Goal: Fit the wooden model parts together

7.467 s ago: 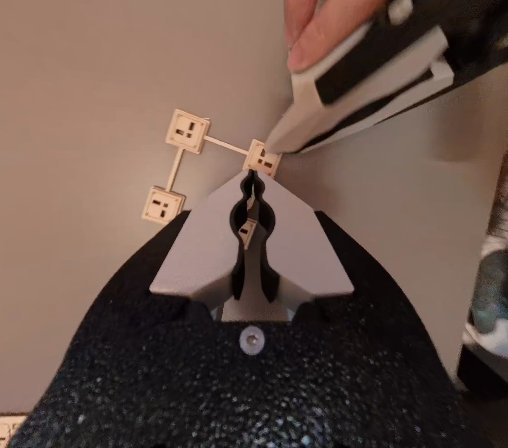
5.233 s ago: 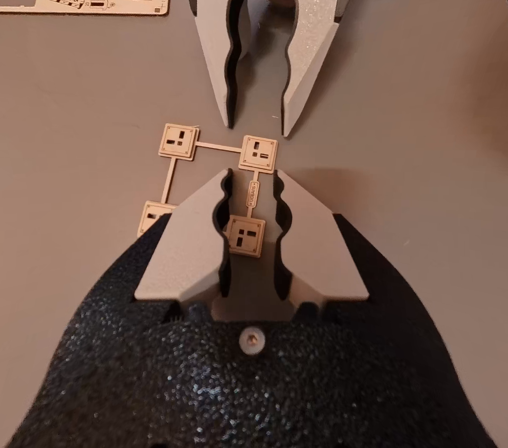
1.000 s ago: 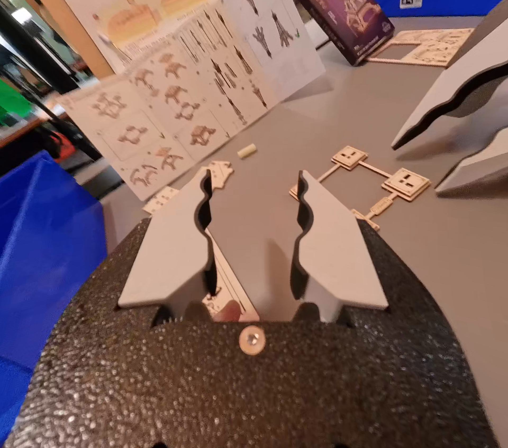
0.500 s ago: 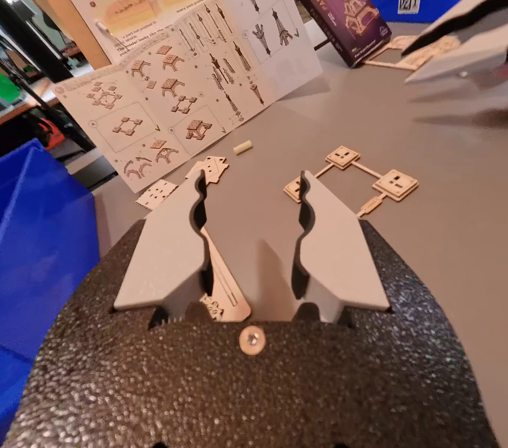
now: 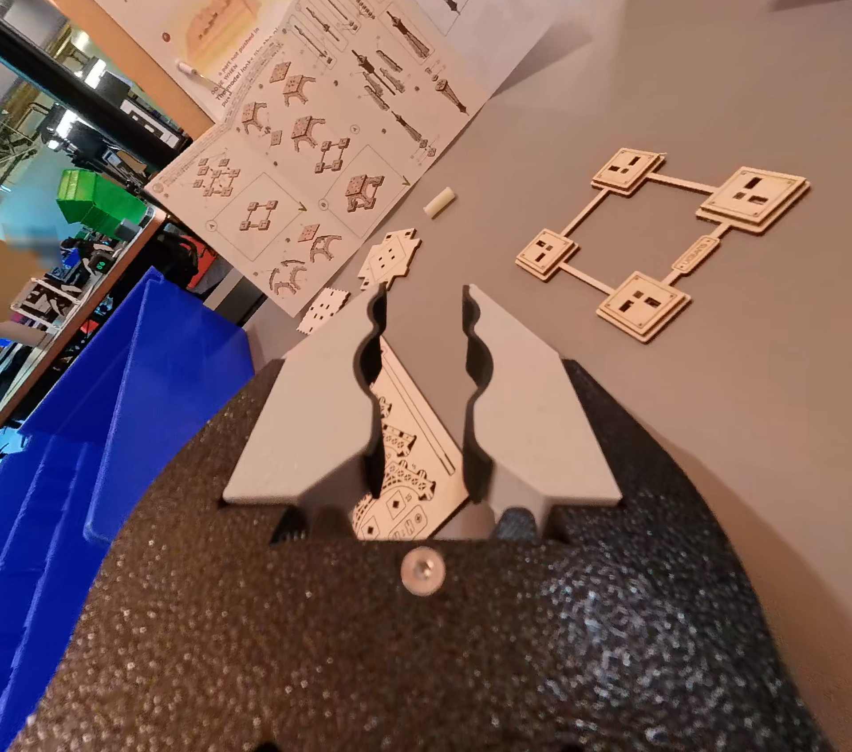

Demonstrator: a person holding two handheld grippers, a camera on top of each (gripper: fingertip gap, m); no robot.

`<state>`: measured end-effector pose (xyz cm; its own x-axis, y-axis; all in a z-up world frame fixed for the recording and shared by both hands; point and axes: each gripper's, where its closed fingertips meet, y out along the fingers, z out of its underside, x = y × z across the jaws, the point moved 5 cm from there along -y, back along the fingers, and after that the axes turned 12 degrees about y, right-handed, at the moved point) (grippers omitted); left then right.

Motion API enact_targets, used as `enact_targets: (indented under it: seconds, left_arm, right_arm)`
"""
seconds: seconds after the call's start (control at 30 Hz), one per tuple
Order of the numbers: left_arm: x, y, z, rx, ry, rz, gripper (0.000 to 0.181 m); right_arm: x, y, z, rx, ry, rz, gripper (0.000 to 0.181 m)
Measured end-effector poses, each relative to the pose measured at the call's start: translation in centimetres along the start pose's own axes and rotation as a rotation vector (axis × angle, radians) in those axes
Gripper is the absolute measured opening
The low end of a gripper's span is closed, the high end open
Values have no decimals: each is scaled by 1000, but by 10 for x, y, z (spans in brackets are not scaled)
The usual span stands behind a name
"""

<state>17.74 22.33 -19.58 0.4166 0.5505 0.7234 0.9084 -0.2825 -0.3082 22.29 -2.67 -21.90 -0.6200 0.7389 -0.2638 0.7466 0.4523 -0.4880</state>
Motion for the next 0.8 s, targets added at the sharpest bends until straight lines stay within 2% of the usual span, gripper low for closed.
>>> enact_targets:
  seconds: [0.13, 0.37, 0.63, 0.8]
  left_arm:
    - [3, 0, 8, 30, -4, -1, 27]
    - [3, 0, 7, 24, 2, -11, 26]
    - [5, -1, 8, 25, -1, -17, 25]
    - [3, 0, 7, 26, 7, -12, 25]
  right_arm:
    - [3, 3, 3, 34, -30, 6, 1]
    - [4, 4, 7, 73, -31, 2, 15]
    - [6, 5, 7, 78, -38, 22, 12]
    - [10, 4, 4, 69, -29, 27, 19]
